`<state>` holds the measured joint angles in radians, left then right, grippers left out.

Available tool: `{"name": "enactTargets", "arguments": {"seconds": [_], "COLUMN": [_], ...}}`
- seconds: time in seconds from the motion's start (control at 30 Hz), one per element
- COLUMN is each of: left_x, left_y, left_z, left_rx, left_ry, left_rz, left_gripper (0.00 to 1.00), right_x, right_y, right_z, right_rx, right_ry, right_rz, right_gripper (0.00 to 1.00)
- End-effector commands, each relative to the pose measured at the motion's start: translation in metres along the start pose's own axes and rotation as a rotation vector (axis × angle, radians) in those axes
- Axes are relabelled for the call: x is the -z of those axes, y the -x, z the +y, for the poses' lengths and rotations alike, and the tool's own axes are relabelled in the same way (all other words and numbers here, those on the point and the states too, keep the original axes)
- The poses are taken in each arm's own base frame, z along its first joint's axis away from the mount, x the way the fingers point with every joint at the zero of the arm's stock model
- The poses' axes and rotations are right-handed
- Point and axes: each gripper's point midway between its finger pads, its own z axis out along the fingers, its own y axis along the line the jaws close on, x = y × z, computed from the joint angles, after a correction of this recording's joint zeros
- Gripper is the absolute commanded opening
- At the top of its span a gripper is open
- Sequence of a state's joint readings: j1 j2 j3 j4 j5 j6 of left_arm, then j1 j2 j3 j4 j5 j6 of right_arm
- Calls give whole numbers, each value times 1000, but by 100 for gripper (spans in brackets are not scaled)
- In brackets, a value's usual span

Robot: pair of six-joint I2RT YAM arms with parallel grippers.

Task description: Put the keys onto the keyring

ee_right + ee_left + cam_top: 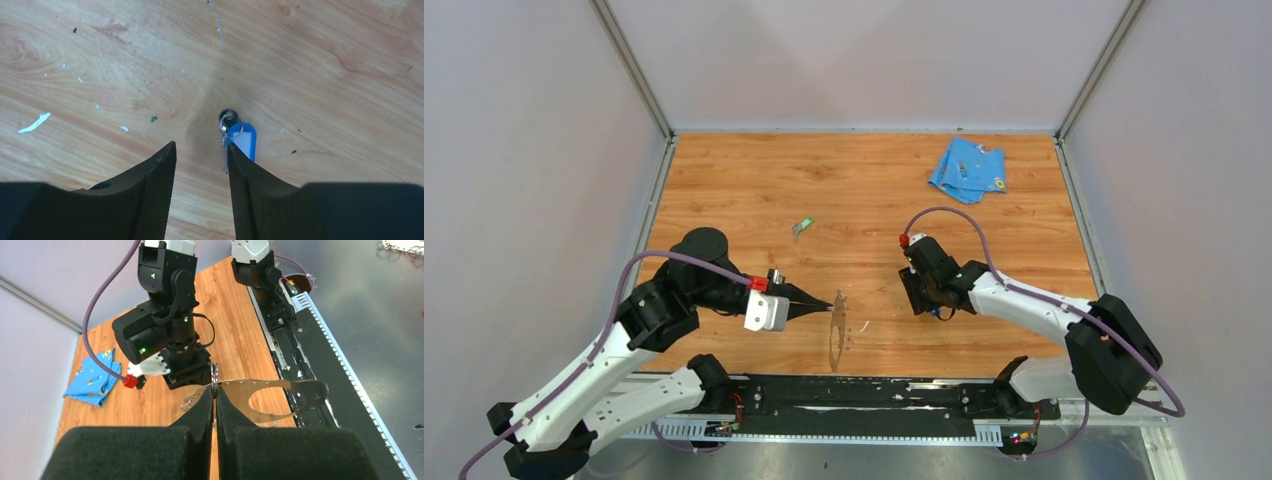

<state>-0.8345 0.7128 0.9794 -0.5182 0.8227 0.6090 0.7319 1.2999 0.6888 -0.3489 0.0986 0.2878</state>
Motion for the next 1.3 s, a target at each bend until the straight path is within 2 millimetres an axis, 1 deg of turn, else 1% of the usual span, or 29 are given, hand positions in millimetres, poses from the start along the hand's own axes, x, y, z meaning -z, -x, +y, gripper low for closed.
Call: {"name": "enactTargets", "arguments": {"seconds": [0.0,0.27,0.43,0.53,0.63,0.73,0.83,0.87,1.03,1.07,1.13,1.27], "left_x": [0,0,0,0,0,0,0,0,0,0,0,0], "left_y": [9,12,12,14,14,14,14,14,13,13,12,12], "left_z": [3,5,7,8,9,10,11,11,11,11,11,11], "left_rx": [5,11,11,8,7,5,4,5,12,12,15,14], "left_ry": [6,17,22,24,28,31,33,35,36,37,39,39], "left_rz": [-23,-25,-26,-29,-27,-26,-25,-24,-21,-20,-14,-14], "left_gripper": [0,0,0,0,0,0,0,0,0,0,0,0], "right_x": [-9,-20,-23,-26,-27,-25,-20,-18,-8,-5,0,7], "right_y": [10,-6,-8,-14,-14,-7,8,13,42,46,57,73], "right_z": [-13,-30,-27,-24,-20,-11,2,6,28,36,43,59], "right_rx": [12,1,-35,-51,-69,-76,-72,-67,-43,-34,-28,-3], "right_ry": [-64,-166,-159,-146,-124,-74,-4,18,124,166,197,282], "right_rz": [-39,11,18,34,26,-2,-50,-65,-141,-150,-173,-204], "right_gripper": [45,42,39,29,20,10,2,1,1,0,0,1]}}
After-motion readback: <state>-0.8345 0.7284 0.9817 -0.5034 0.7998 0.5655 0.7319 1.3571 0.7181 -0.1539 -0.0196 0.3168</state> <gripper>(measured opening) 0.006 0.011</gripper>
